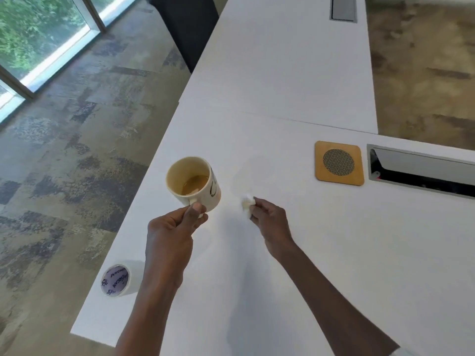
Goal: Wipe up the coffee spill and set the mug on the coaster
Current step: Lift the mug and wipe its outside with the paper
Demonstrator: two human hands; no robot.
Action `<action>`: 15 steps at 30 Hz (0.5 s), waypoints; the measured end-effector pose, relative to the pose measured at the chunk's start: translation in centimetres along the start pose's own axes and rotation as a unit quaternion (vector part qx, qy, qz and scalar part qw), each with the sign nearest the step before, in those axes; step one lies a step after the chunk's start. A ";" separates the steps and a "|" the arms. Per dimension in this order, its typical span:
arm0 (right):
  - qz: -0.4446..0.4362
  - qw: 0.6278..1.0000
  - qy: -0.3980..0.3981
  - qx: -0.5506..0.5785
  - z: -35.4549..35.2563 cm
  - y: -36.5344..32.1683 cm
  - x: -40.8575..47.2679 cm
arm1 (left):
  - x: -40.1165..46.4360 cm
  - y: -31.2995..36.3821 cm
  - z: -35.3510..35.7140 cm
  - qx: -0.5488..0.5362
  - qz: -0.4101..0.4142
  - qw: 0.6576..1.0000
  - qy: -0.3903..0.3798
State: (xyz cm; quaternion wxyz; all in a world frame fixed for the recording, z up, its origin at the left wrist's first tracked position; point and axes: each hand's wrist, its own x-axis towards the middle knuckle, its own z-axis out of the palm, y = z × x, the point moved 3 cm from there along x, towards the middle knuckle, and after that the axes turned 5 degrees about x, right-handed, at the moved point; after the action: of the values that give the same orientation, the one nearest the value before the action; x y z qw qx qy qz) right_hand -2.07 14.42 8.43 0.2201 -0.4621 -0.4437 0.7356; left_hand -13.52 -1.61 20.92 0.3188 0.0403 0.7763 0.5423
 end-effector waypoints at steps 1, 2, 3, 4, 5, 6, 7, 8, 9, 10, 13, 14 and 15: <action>0.012 0.998 -0.024 0.060 0.8 -0.7 -0.9 | -0.6 0.4 0.4 0.004 0.006 1.000 -0.007; 0.015 0.994 -0.049 0.098 1.5 -1.5 -1.8 | -1.3 0.7 0.8 0.009 0.011 1.000 -0.013; 0.011 0.989 -0.073 0.128 2.1 -2.2 -2.7 | -1.8 1.0 1.1 0.012 0.017 1.000 -0.018; 0.006 0.983 -0.095 0.157 2.5 -2.8 -3.4 | -2.4 1.4 1.5 0.015 0.022 0.999 -0.021; 0.004 0.976 -0.111 0.187 2.7 -3.3 -4.0 | -2.9 1.6 1.7 0.019 0.026 0.999 -0.023; 0.002 0.969 -0.123 0.215 2.8 -3.8 -4.5 | -3.4 1.9 2.0 0.025 0.029 0.999 -0.024; 0.000 0.962 -0.130 0.239 2.7 -4.2 -5.0 | -3.9 2.1 2.1 0.030 0.033 0.999 -0.026; 0.000 0.955 -0.135 0.263 2.6 -4.4 -5.3 | -4.3 2.3 2.3 0.034 0.035 0.998 -0.030; 0.003 0.947 -0.142 0.287 2.6 -4.6 -5.5 | -4.8 2.5 2.4 0.038 0.036 0.998 -0.033; 0.009 0.940 -0.149 0.308 2.6 -4.7 -5.6 | -5.2 2.7 2.5 0.042 0.037 0.998 -0.036; 0.029 0.919 -0.165 0.355 3.2 -5.1 -6.3 | -6.3 3.3 2.6 0.048 0.043 0.997 -0.040; 0.036 0.915 -0.171 0.364 3.4 -5.1 -6.5 | -6.6 3.5 2.6 0.049 0.045 0.997 -0.041; 0.041 0.913 -0.174 0.367 3.6 -5.2 -6.7 | -6.8 3.7 2.5 0.051 0.047 0.997 -0.041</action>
State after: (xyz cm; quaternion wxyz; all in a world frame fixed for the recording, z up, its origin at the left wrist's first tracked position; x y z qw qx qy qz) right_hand -2.47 10.53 16.78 0.2633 -0.2305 -0.1542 0.9240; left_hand -7.81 -0.86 26.68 0.3218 0.1151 0.7866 0.5142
